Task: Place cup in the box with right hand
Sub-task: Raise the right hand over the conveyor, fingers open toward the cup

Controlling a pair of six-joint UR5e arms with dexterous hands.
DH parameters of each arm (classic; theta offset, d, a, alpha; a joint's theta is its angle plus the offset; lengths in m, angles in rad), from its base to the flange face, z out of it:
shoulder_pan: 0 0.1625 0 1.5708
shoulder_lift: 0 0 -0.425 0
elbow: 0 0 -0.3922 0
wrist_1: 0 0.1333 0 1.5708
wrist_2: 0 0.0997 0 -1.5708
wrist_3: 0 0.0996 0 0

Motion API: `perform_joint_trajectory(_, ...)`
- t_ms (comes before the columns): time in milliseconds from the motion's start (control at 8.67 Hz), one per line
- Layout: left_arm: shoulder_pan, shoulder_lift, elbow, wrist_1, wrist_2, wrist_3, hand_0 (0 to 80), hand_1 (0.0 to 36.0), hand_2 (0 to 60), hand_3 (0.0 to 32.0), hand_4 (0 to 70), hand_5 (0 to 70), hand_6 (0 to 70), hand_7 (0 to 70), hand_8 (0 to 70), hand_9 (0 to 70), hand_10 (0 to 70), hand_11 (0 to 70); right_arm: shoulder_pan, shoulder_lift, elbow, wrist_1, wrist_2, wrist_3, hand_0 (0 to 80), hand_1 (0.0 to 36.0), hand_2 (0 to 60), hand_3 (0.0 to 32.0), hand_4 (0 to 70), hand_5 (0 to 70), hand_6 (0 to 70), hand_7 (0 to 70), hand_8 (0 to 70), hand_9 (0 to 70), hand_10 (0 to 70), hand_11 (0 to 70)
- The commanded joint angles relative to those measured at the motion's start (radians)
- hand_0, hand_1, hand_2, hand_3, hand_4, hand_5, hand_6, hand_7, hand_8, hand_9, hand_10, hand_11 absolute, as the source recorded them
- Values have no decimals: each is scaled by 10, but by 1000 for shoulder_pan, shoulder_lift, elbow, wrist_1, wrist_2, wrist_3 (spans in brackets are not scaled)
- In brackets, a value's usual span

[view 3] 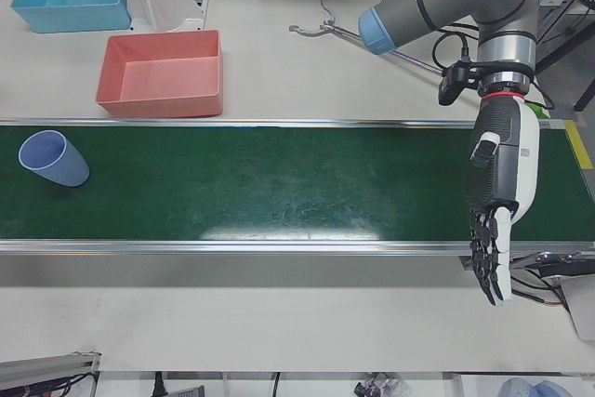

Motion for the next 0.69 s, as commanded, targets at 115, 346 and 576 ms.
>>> perform_joint_trajectory(115,0,0,0,0,0,0,0,0,0,0,0,0,0,0,0,0,0,0,120,-54,-11,4,-7,18,523,177,179,0,271,56,37,102,21,24,21,48)
perform_joint_trajectory(346,0,0,0,0,0,0,0,0,0,0,0,0,0,0,0,0,0,0,125,-77,-37,9,-1,26,521,146,106,0,301,54,39,105,22,27,30,60)
perform_joint_trajectory(576,0,0,0,0,0,0,0,0,0,0,0,0,0,0,0,0,0,0,113,-68,-70,71,4,64,509,134,108,0,289,50,34,92,19,21,31,60)
